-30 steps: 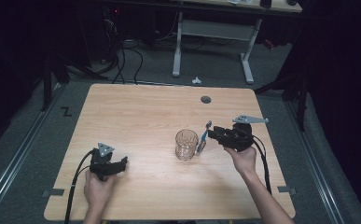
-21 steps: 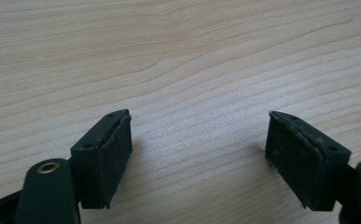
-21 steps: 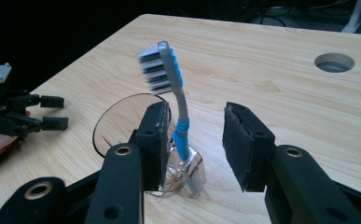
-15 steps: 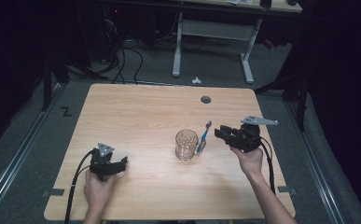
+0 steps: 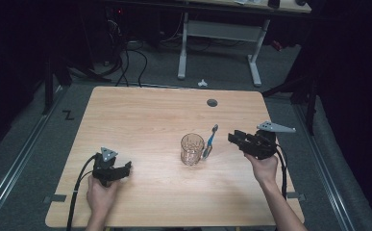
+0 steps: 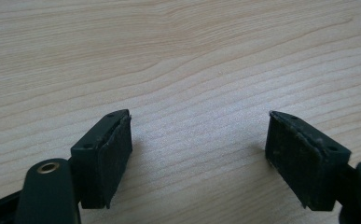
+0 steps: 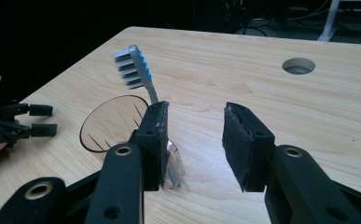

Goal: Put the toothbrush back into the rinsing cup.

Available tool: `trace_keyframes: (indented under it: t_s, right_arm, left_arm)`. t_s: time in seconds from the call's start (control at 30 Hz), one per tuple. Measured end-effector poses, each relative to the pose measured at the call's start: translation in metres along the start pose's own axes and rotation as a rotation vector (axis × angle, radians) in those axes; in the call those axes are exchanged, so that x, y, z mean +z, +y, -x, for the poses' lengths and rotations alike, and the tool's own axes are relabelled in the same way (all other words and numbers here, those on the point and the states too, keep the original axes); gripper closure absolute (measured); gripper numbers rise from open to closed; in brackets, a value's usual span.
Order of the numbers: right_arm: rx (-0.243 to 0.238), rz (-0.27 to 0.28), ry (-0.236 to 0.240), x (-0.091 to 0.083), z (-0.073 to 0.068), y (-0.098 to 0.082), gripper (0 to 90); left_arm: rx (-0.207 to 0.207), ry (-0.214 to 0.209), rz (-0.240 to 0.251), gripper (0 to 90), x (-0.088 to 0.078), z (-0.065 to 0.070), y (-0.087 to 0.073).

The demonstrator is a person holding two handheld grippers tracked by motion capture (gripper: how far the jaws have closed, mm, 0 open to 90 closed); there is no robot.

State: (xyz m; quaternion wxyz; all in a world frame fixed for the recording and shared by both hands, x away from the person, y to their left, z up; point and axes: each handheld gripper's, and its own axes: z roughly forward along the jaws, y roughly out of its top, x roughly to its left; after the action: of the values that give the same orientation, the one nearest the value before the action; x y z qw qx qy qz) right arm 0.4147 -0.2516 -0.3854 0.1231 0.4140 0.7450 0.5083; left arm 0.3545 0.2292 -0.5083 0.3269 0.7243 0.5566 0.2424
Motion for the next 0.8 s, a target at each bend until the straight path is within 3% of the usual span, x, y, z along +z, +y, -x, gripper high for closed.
trace_keyframes:
  t_s: [0.4,0.8]
  right_arm:
    - [-0.007,0.021,-0.022,-0.008,0.001,-0.001,60.5]
    - [0.019,0.036,-0.047,-0.016,0.009,-0.012,60.8]
  left_arm:
    - [0.0,0.0,0.0,23.4,0.0,0.0,0.0]
    - [0.0,0.0,0.0,23.4,0.0,0.0,0.0]
